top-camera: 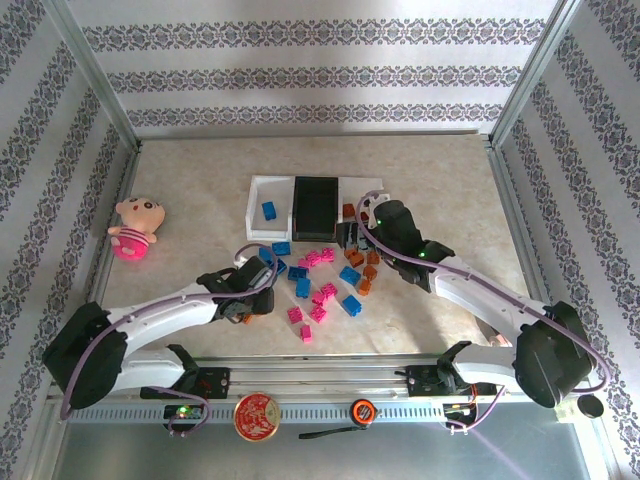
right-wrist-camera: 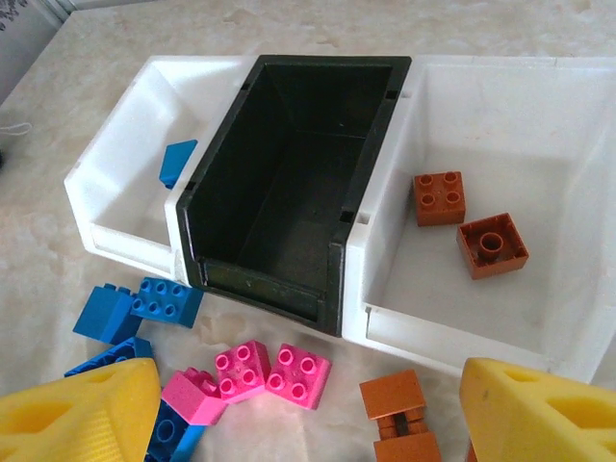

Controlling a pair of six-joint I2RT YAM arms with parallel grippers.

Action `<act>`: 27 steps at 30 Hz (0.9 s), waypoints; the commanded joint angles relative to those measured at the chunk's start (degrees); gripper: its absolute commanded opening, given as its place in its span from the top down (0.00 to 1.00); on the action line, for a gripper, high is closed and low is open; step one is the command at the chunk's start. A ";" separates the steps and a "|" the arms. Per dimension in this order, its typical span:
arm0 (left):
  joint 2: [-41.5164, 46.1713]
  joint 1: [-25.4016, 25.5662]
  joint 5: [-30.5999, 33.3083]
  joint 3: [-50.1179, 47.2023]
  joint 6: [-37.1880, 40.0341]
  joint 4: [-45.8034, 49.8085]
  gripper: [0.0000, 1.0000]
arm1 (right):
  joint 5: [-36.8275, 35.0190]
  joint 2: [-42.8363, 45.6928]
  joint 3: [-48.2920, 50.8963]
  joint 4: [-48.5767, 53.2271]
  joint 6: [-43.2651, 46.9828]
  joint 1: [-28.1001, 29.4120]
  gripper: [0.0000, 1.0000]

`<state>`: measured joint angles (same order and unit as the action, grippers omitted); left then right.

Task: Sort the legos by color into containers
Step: Pick up the lego from the middle-left of the table, then place the lego in the container.

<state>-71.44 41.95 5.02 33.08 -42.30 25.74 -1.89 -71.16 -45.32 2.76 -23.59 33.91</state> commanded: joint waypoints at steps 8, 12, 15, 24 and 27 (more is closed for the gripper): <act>-4.33 3.92 -0.85 1.36 -0.29 -2.30 0.65 | -3.55 2.03 1.37 -0.29 0.18 0.24 0.18; -3.80 4.45 -2.06 1.98 -0.79 -3.39 0.76 | -4.34 2.46 2.06 -0.14 -0.25 0.19 0.18; -3.18 4.71 -2.76 3.55 -0.46 -3.41 0.84 | -4.57 3.28 2.97 0.00 -0.64 -0.20 0.18; -11.29 3.35 -3.61 22.38 7.43 -7.02 0.90 | -1.57 8.09 9.02 -0.65 -4.15 -3.03 0.18; -18.34 1.15 -5.16 30.93 10.13 -8.43 0.90 | 0.34 8.74 10.99 -0.14 -5.40 -4.15 0.18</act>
<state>-85.32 44.99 1.19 58.81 -36.91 20.34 -3.77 -63.40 -36.07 2.76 -26.79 30.44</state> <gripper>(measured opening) 0.256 0.818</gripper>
